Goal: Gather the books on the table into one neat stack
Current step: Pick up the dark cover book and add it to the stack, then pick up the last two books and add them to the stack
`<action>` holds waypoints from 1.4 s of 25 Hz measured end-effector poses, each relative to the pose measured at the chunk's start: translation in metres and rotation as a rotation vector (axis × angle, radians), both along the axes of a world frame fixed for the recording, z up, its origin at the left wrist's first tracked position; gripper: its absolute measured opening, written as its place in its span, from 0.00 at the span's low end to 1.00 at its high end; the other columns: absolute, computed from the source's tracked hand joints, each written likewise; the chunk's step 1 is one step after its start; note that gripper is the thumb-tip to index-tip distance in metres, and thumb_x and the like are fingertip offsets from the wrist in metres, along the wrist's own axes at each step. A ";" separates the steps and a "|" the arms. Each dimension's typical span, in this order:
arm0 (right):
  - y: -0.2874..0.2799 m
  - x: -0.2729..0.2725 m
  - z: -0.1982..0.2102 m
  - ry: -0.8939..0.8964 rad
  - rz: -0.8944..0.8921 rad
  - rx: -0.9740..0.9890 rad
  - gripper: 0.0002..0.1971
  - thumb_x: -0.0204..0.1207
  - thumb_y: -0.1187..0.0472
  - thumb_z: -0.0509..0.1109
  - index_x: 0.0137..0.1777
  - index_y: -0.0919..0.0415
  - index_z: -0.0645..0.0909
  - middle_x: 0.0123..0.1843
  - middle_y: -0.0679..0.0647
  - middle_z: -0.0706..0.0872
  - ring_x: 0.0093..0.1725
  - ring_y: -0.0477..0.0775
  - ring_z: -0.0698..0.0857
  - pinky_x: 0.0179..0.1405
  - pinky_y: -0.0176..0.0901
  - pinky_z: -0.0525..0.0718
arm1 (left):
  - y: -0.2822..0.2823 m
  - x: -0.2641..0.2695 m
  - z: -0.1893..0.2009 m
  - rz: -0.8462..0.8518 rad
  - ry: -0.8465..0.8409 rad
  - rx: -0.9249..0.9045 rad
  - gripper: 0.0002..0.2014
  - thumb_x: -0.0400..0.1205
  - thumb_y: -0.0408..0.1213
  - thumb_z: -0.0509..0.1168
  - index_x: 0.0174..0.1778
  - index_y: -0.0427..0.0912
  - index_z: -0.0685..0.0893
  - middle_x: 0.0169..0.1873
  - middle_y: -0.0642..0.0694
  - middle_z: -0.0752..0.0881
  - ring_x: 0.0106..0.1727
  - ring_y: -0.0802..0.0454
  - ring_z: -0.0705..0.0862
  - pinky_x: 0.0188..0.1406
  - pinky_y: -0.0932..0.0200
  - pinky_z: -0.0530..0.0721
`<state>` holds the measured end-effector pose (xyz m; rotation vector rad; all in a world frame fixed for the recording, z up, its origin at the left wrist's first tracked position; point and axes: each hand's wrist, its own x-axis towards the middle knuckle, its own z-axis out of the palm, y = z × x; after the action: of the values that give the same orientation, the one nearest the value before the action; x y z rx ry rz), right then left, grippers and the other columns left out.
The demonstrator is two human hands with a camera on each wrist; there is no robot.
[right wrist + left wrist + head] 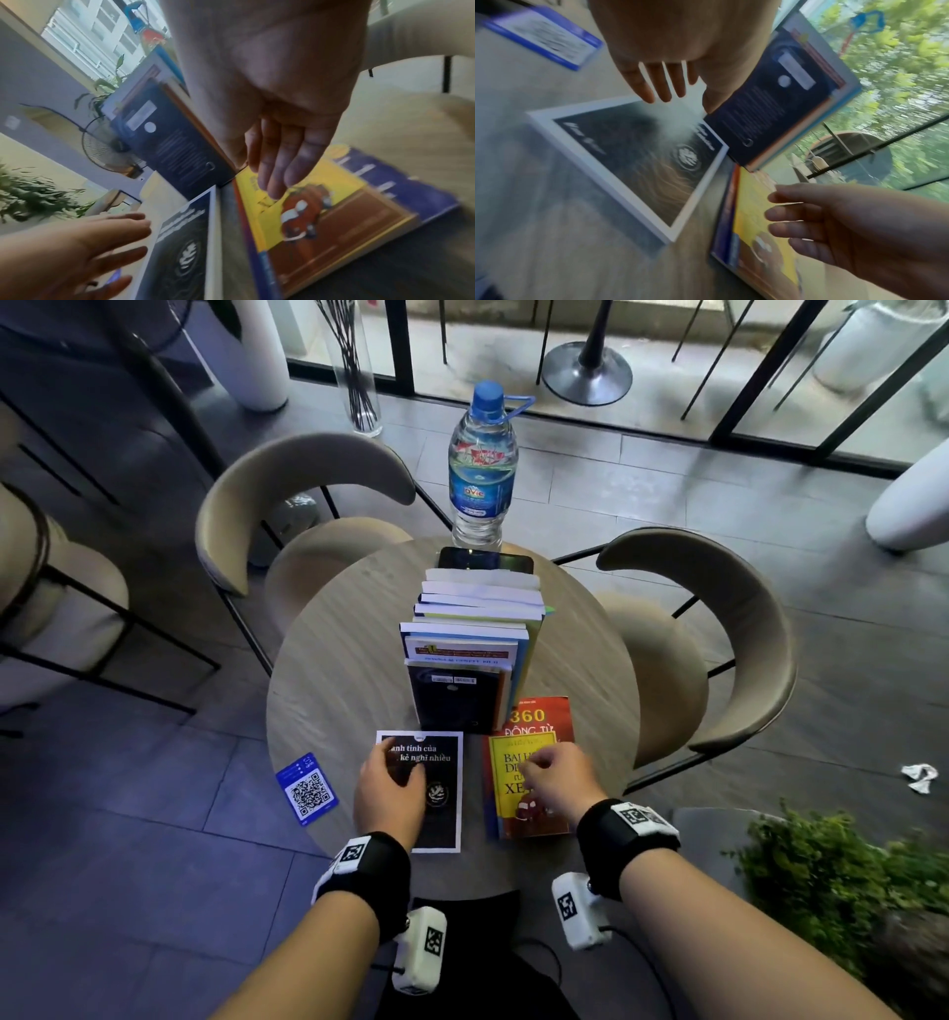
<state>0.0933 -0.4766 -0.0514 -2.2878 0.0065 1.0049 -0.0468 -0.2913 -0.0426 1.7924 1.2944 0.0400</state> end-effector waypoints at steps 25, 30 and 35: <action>0.059 -0.049 0.000 0.188 0.038 0.294 0.13 0.75 0.60 0.83 0.58 0.62 0.92 0.52 0.53 0.95 0.46 0.49 0.92 0.37 0.36 0.85 | 0.036 -0.031 0.007 0.410 -0.255 -0.573 0.18 0.70 0.18 0.53 0.39 0.40 0.86 0.42 0.36 0.89 0.45 0.38 0.87 0.40 0.47 0.89; 0.054 -0.024 0.021 -0.042 0.039 0.457 0.08 0.77 0.65 0.80 0.55 0.59 0.95 0.47 0.48 0.96 0.47 0.42 0.92 0.51 0.40 0.88 | 0.038 -0.007 0.022 0.281 -0.380 -0.474 0.20 0.72 0.11 0.52 0.50 0.27 0.86 0.44 0.34 0.87 0.46 0.44 0.83 0.46 0.55 0.84; 0.045 -0.015 0.025 -0.204 -0.019 0.479 0.08 0.78 0.65 0.79 0.52 0.53 0.95 0.39 0.35 0.92 0.42 0.26 0.87 0.43 0.22 0.80 | 0.039 0.028 0.027 0.227 -0.414 -0.339 0.18 0.76 0.11 0.57 0.40 0.38 0.85 0.39 0.40 0.86 0.41 0.47 0.82 0.45 0.56 0.84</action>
<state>0.0781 -0.4312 -0.0265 -1.9292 -0.2686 0.6699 -0.0184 -0.2523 -0.0158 1.2631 1.1190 0.2861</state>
